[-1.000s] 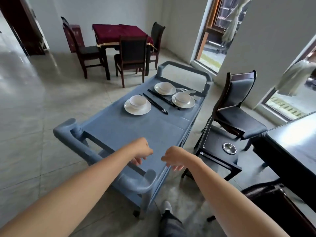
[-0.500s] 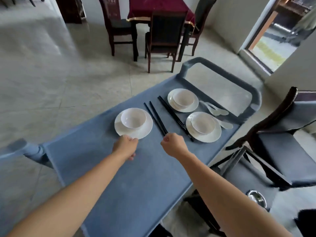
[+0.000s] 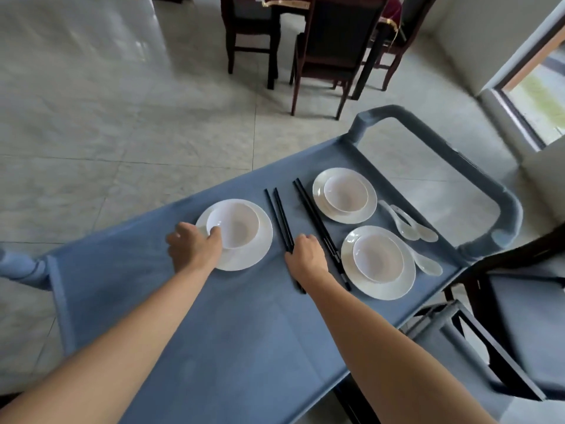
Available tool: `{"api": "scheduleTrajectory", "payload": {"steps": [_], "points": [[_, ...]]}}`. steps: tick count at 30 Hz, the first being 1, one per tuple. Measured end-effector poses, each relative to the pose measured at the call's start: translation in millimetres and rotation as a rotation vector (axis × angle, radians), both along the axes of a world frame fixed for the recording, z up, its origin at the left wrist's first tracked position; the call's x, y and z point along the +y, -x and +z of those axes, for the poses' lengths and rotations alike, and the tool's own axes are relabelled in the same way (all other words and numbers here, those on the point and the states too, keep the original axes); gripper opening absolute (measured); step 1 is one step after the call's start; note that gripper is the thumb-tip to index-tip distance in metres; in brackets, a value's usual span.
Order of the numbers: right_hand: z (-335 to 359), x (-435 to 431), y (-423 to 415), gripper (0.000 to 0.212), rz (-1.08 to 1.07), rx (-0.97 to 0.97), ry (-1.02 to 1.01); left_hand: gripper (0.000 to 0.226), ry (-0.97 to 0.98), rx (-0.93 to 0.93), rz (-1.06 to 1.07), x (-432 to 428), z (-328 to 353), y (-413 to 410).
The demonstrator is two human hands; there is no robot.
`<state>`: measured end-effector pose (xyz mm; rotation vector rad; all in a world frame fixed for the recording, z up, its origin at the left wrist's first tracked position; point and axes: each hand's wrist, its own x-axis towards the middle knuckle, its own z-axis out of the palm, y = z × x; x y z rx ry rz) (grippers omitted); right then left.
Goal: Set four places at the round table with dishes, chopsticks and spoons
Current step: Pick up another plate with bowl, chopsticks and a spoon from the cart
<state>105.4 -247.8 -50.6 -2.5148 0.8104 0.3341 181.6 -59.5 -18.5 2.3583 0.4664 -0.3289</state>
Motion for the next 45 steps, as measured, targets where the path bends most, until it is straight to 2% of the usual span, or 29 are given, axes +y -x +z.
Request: {"api": "scheduleTrajectory", "payload": {"steps": [1,5,10,17,22,27,31,34,38,42,45], "points": [[-1.6,-1.0,-2.2,0.008,-0.010,0.007,-0.003,0.057,-0.022,0.018,-0.013,-1.1,-2.8,-0.3],[-4.4,-5.4,-11.6,0.030,-0.012,0.061,-0.001,0.059,-0.024,0.060,-0.013,-1.2,-11.1,1.1],[-8.8,-13.7,-20.6,0.039,-0.063,0.116,-0.061,0.064,0.015,0.089,-0.011,2.2,-19.8,0.0],[-5.1,-9.0,-19.7,0.030,-0.085,0.165,-0.029,0.062,0.103,0.142,-0.037,14.8,-25.5,0.6],[-2.2,5.0,-13.1,0.025,-0.128,0.169,0.045,0.061,0.324,0.193,-0.035,23.9,-23.0,-1.0],[-1.8,8.9,-2.4,0.021,-0.102,0.239,-0.036,0.066,0.436,0.241,-0.016,27.0,-24.8,-1.1],[0.5,-1.9,0.3,0.020,-0.047,0.260,-0.110,0.046,0.517,0.290,0.086,20.2,-21.6,-2.7],[-1.0,-15.2,-0.9,0.020,-0.036,0.205,-0.162,0.044,0.559,0.267,0.254,12.4,-28.0,-2.3],[0.2,-30.0,1.8,0.009,0.005,0.158,-0.243,0.024,0.479,0.170,0.374,5.6,-45.1,2.1],[8.3,-45.4,4.4,0.009,0.015,0.065,-0.300,0.046,0.443,0.136,0.467,-0.4,-54.5,1.0],[21.7,-67.9,-1.2,0.017,-0.066,-0.071,-0.280,0.044,0.406,0.144,0.497,-8.0,-54.2,-0.6]]}}
